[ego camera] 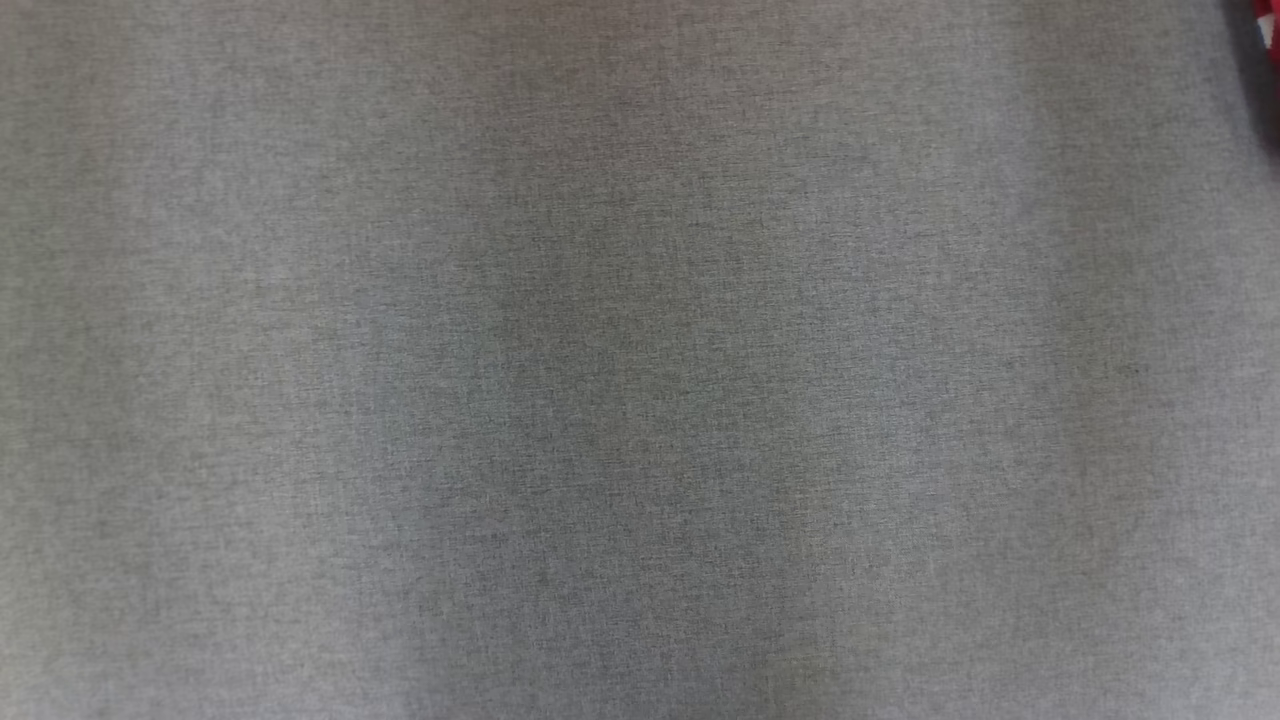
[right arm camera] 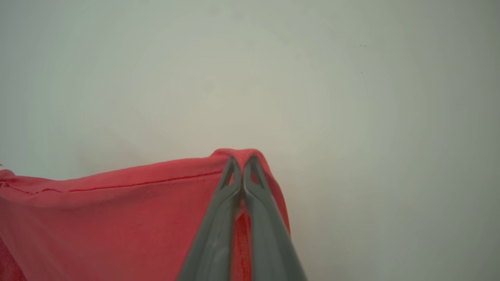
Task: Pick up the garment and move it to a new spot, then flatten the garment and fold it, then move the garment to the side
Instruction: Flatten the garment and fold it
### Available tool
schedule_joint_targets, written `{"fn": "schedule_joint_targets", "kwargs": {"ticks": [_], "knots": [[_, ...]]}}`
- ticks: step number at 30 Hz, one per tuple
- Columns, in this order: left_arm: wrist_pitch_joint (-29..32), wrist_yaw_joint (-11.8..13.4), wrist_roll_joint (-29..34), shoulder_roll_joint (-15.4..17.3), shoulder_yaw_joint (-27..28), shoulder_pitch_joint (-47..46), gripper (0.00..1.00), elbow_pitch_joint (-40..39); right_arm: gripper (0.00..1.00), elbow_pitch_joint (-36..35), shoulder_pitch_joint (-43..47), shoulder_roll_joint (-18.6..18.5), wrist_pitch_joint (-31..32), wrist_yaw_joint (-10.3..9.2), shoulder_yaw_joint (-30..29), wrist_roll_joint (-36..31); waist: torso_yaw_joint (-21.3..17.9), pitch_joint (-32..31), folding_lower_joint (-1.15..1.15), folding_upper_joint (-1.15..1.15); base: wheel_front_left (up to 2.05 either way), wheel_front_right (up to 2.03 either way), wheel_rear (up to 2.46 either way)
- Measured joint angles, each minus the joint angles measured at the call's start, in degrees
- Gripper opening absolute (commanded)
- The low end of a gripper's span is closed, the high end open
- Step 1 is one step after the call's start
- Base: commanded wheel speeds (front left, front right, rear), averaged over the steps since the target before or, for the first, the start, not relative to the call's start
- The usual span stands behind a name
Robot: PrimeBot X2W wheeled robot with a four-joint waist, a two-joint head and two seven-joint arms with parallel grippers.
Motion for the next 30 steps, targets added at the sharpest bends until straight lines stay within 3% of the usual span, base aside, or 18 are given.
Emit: {"fn": "schedule_joint_targets", "kwargs": {"ticks": [6,12,18,25,30], "knots": [[-3.3,0.0,-6.0,0.0,-1.4,7.7,0.0,-4.7,0.0,-6.5,7.2,-3.7,-2.3,0.0,4.0,2.8,0.8,-1.2,0.0,0.0,0.0,0.0,0.0],[-7.1,0.0,-10.9,3.8,0.0,20.5,0.0,-12.1,0.0,-14.8,19.4,-8.4,-4.9,-0.01,7.4,6.3,1.2,-3.8,-0.01,-0.01,0.0,0.0,0.0],[-9.3,4.6,-13.7,5.6,3.1,38.6,0.0,-26.1,0.0,-23.7,34.6,-14.7,-6.6,0.0,9.2,9.0,1.8,-7.4,-0.01,-0.01,0.0,0.0,0.0],[-9.6,12.0,-14.5,10.1,8.5,59.3,0.0,-42.9,0.0,-29.9,48.1,-17.4,-8.2,0.0,7.2,9.9,2.4,-11.2,-0.02,-0.02,0.0,0.0,0.0],[-9.7,15.7,-13.4,9.1,10.0,76.2,0.0,-52.6,0.0,-32.8,58.7,-19.1,-8.9,0.0,5.0,9.1,3.0,-13.8,-0.02,-0.02,0.0,0.0,0.0]]}}
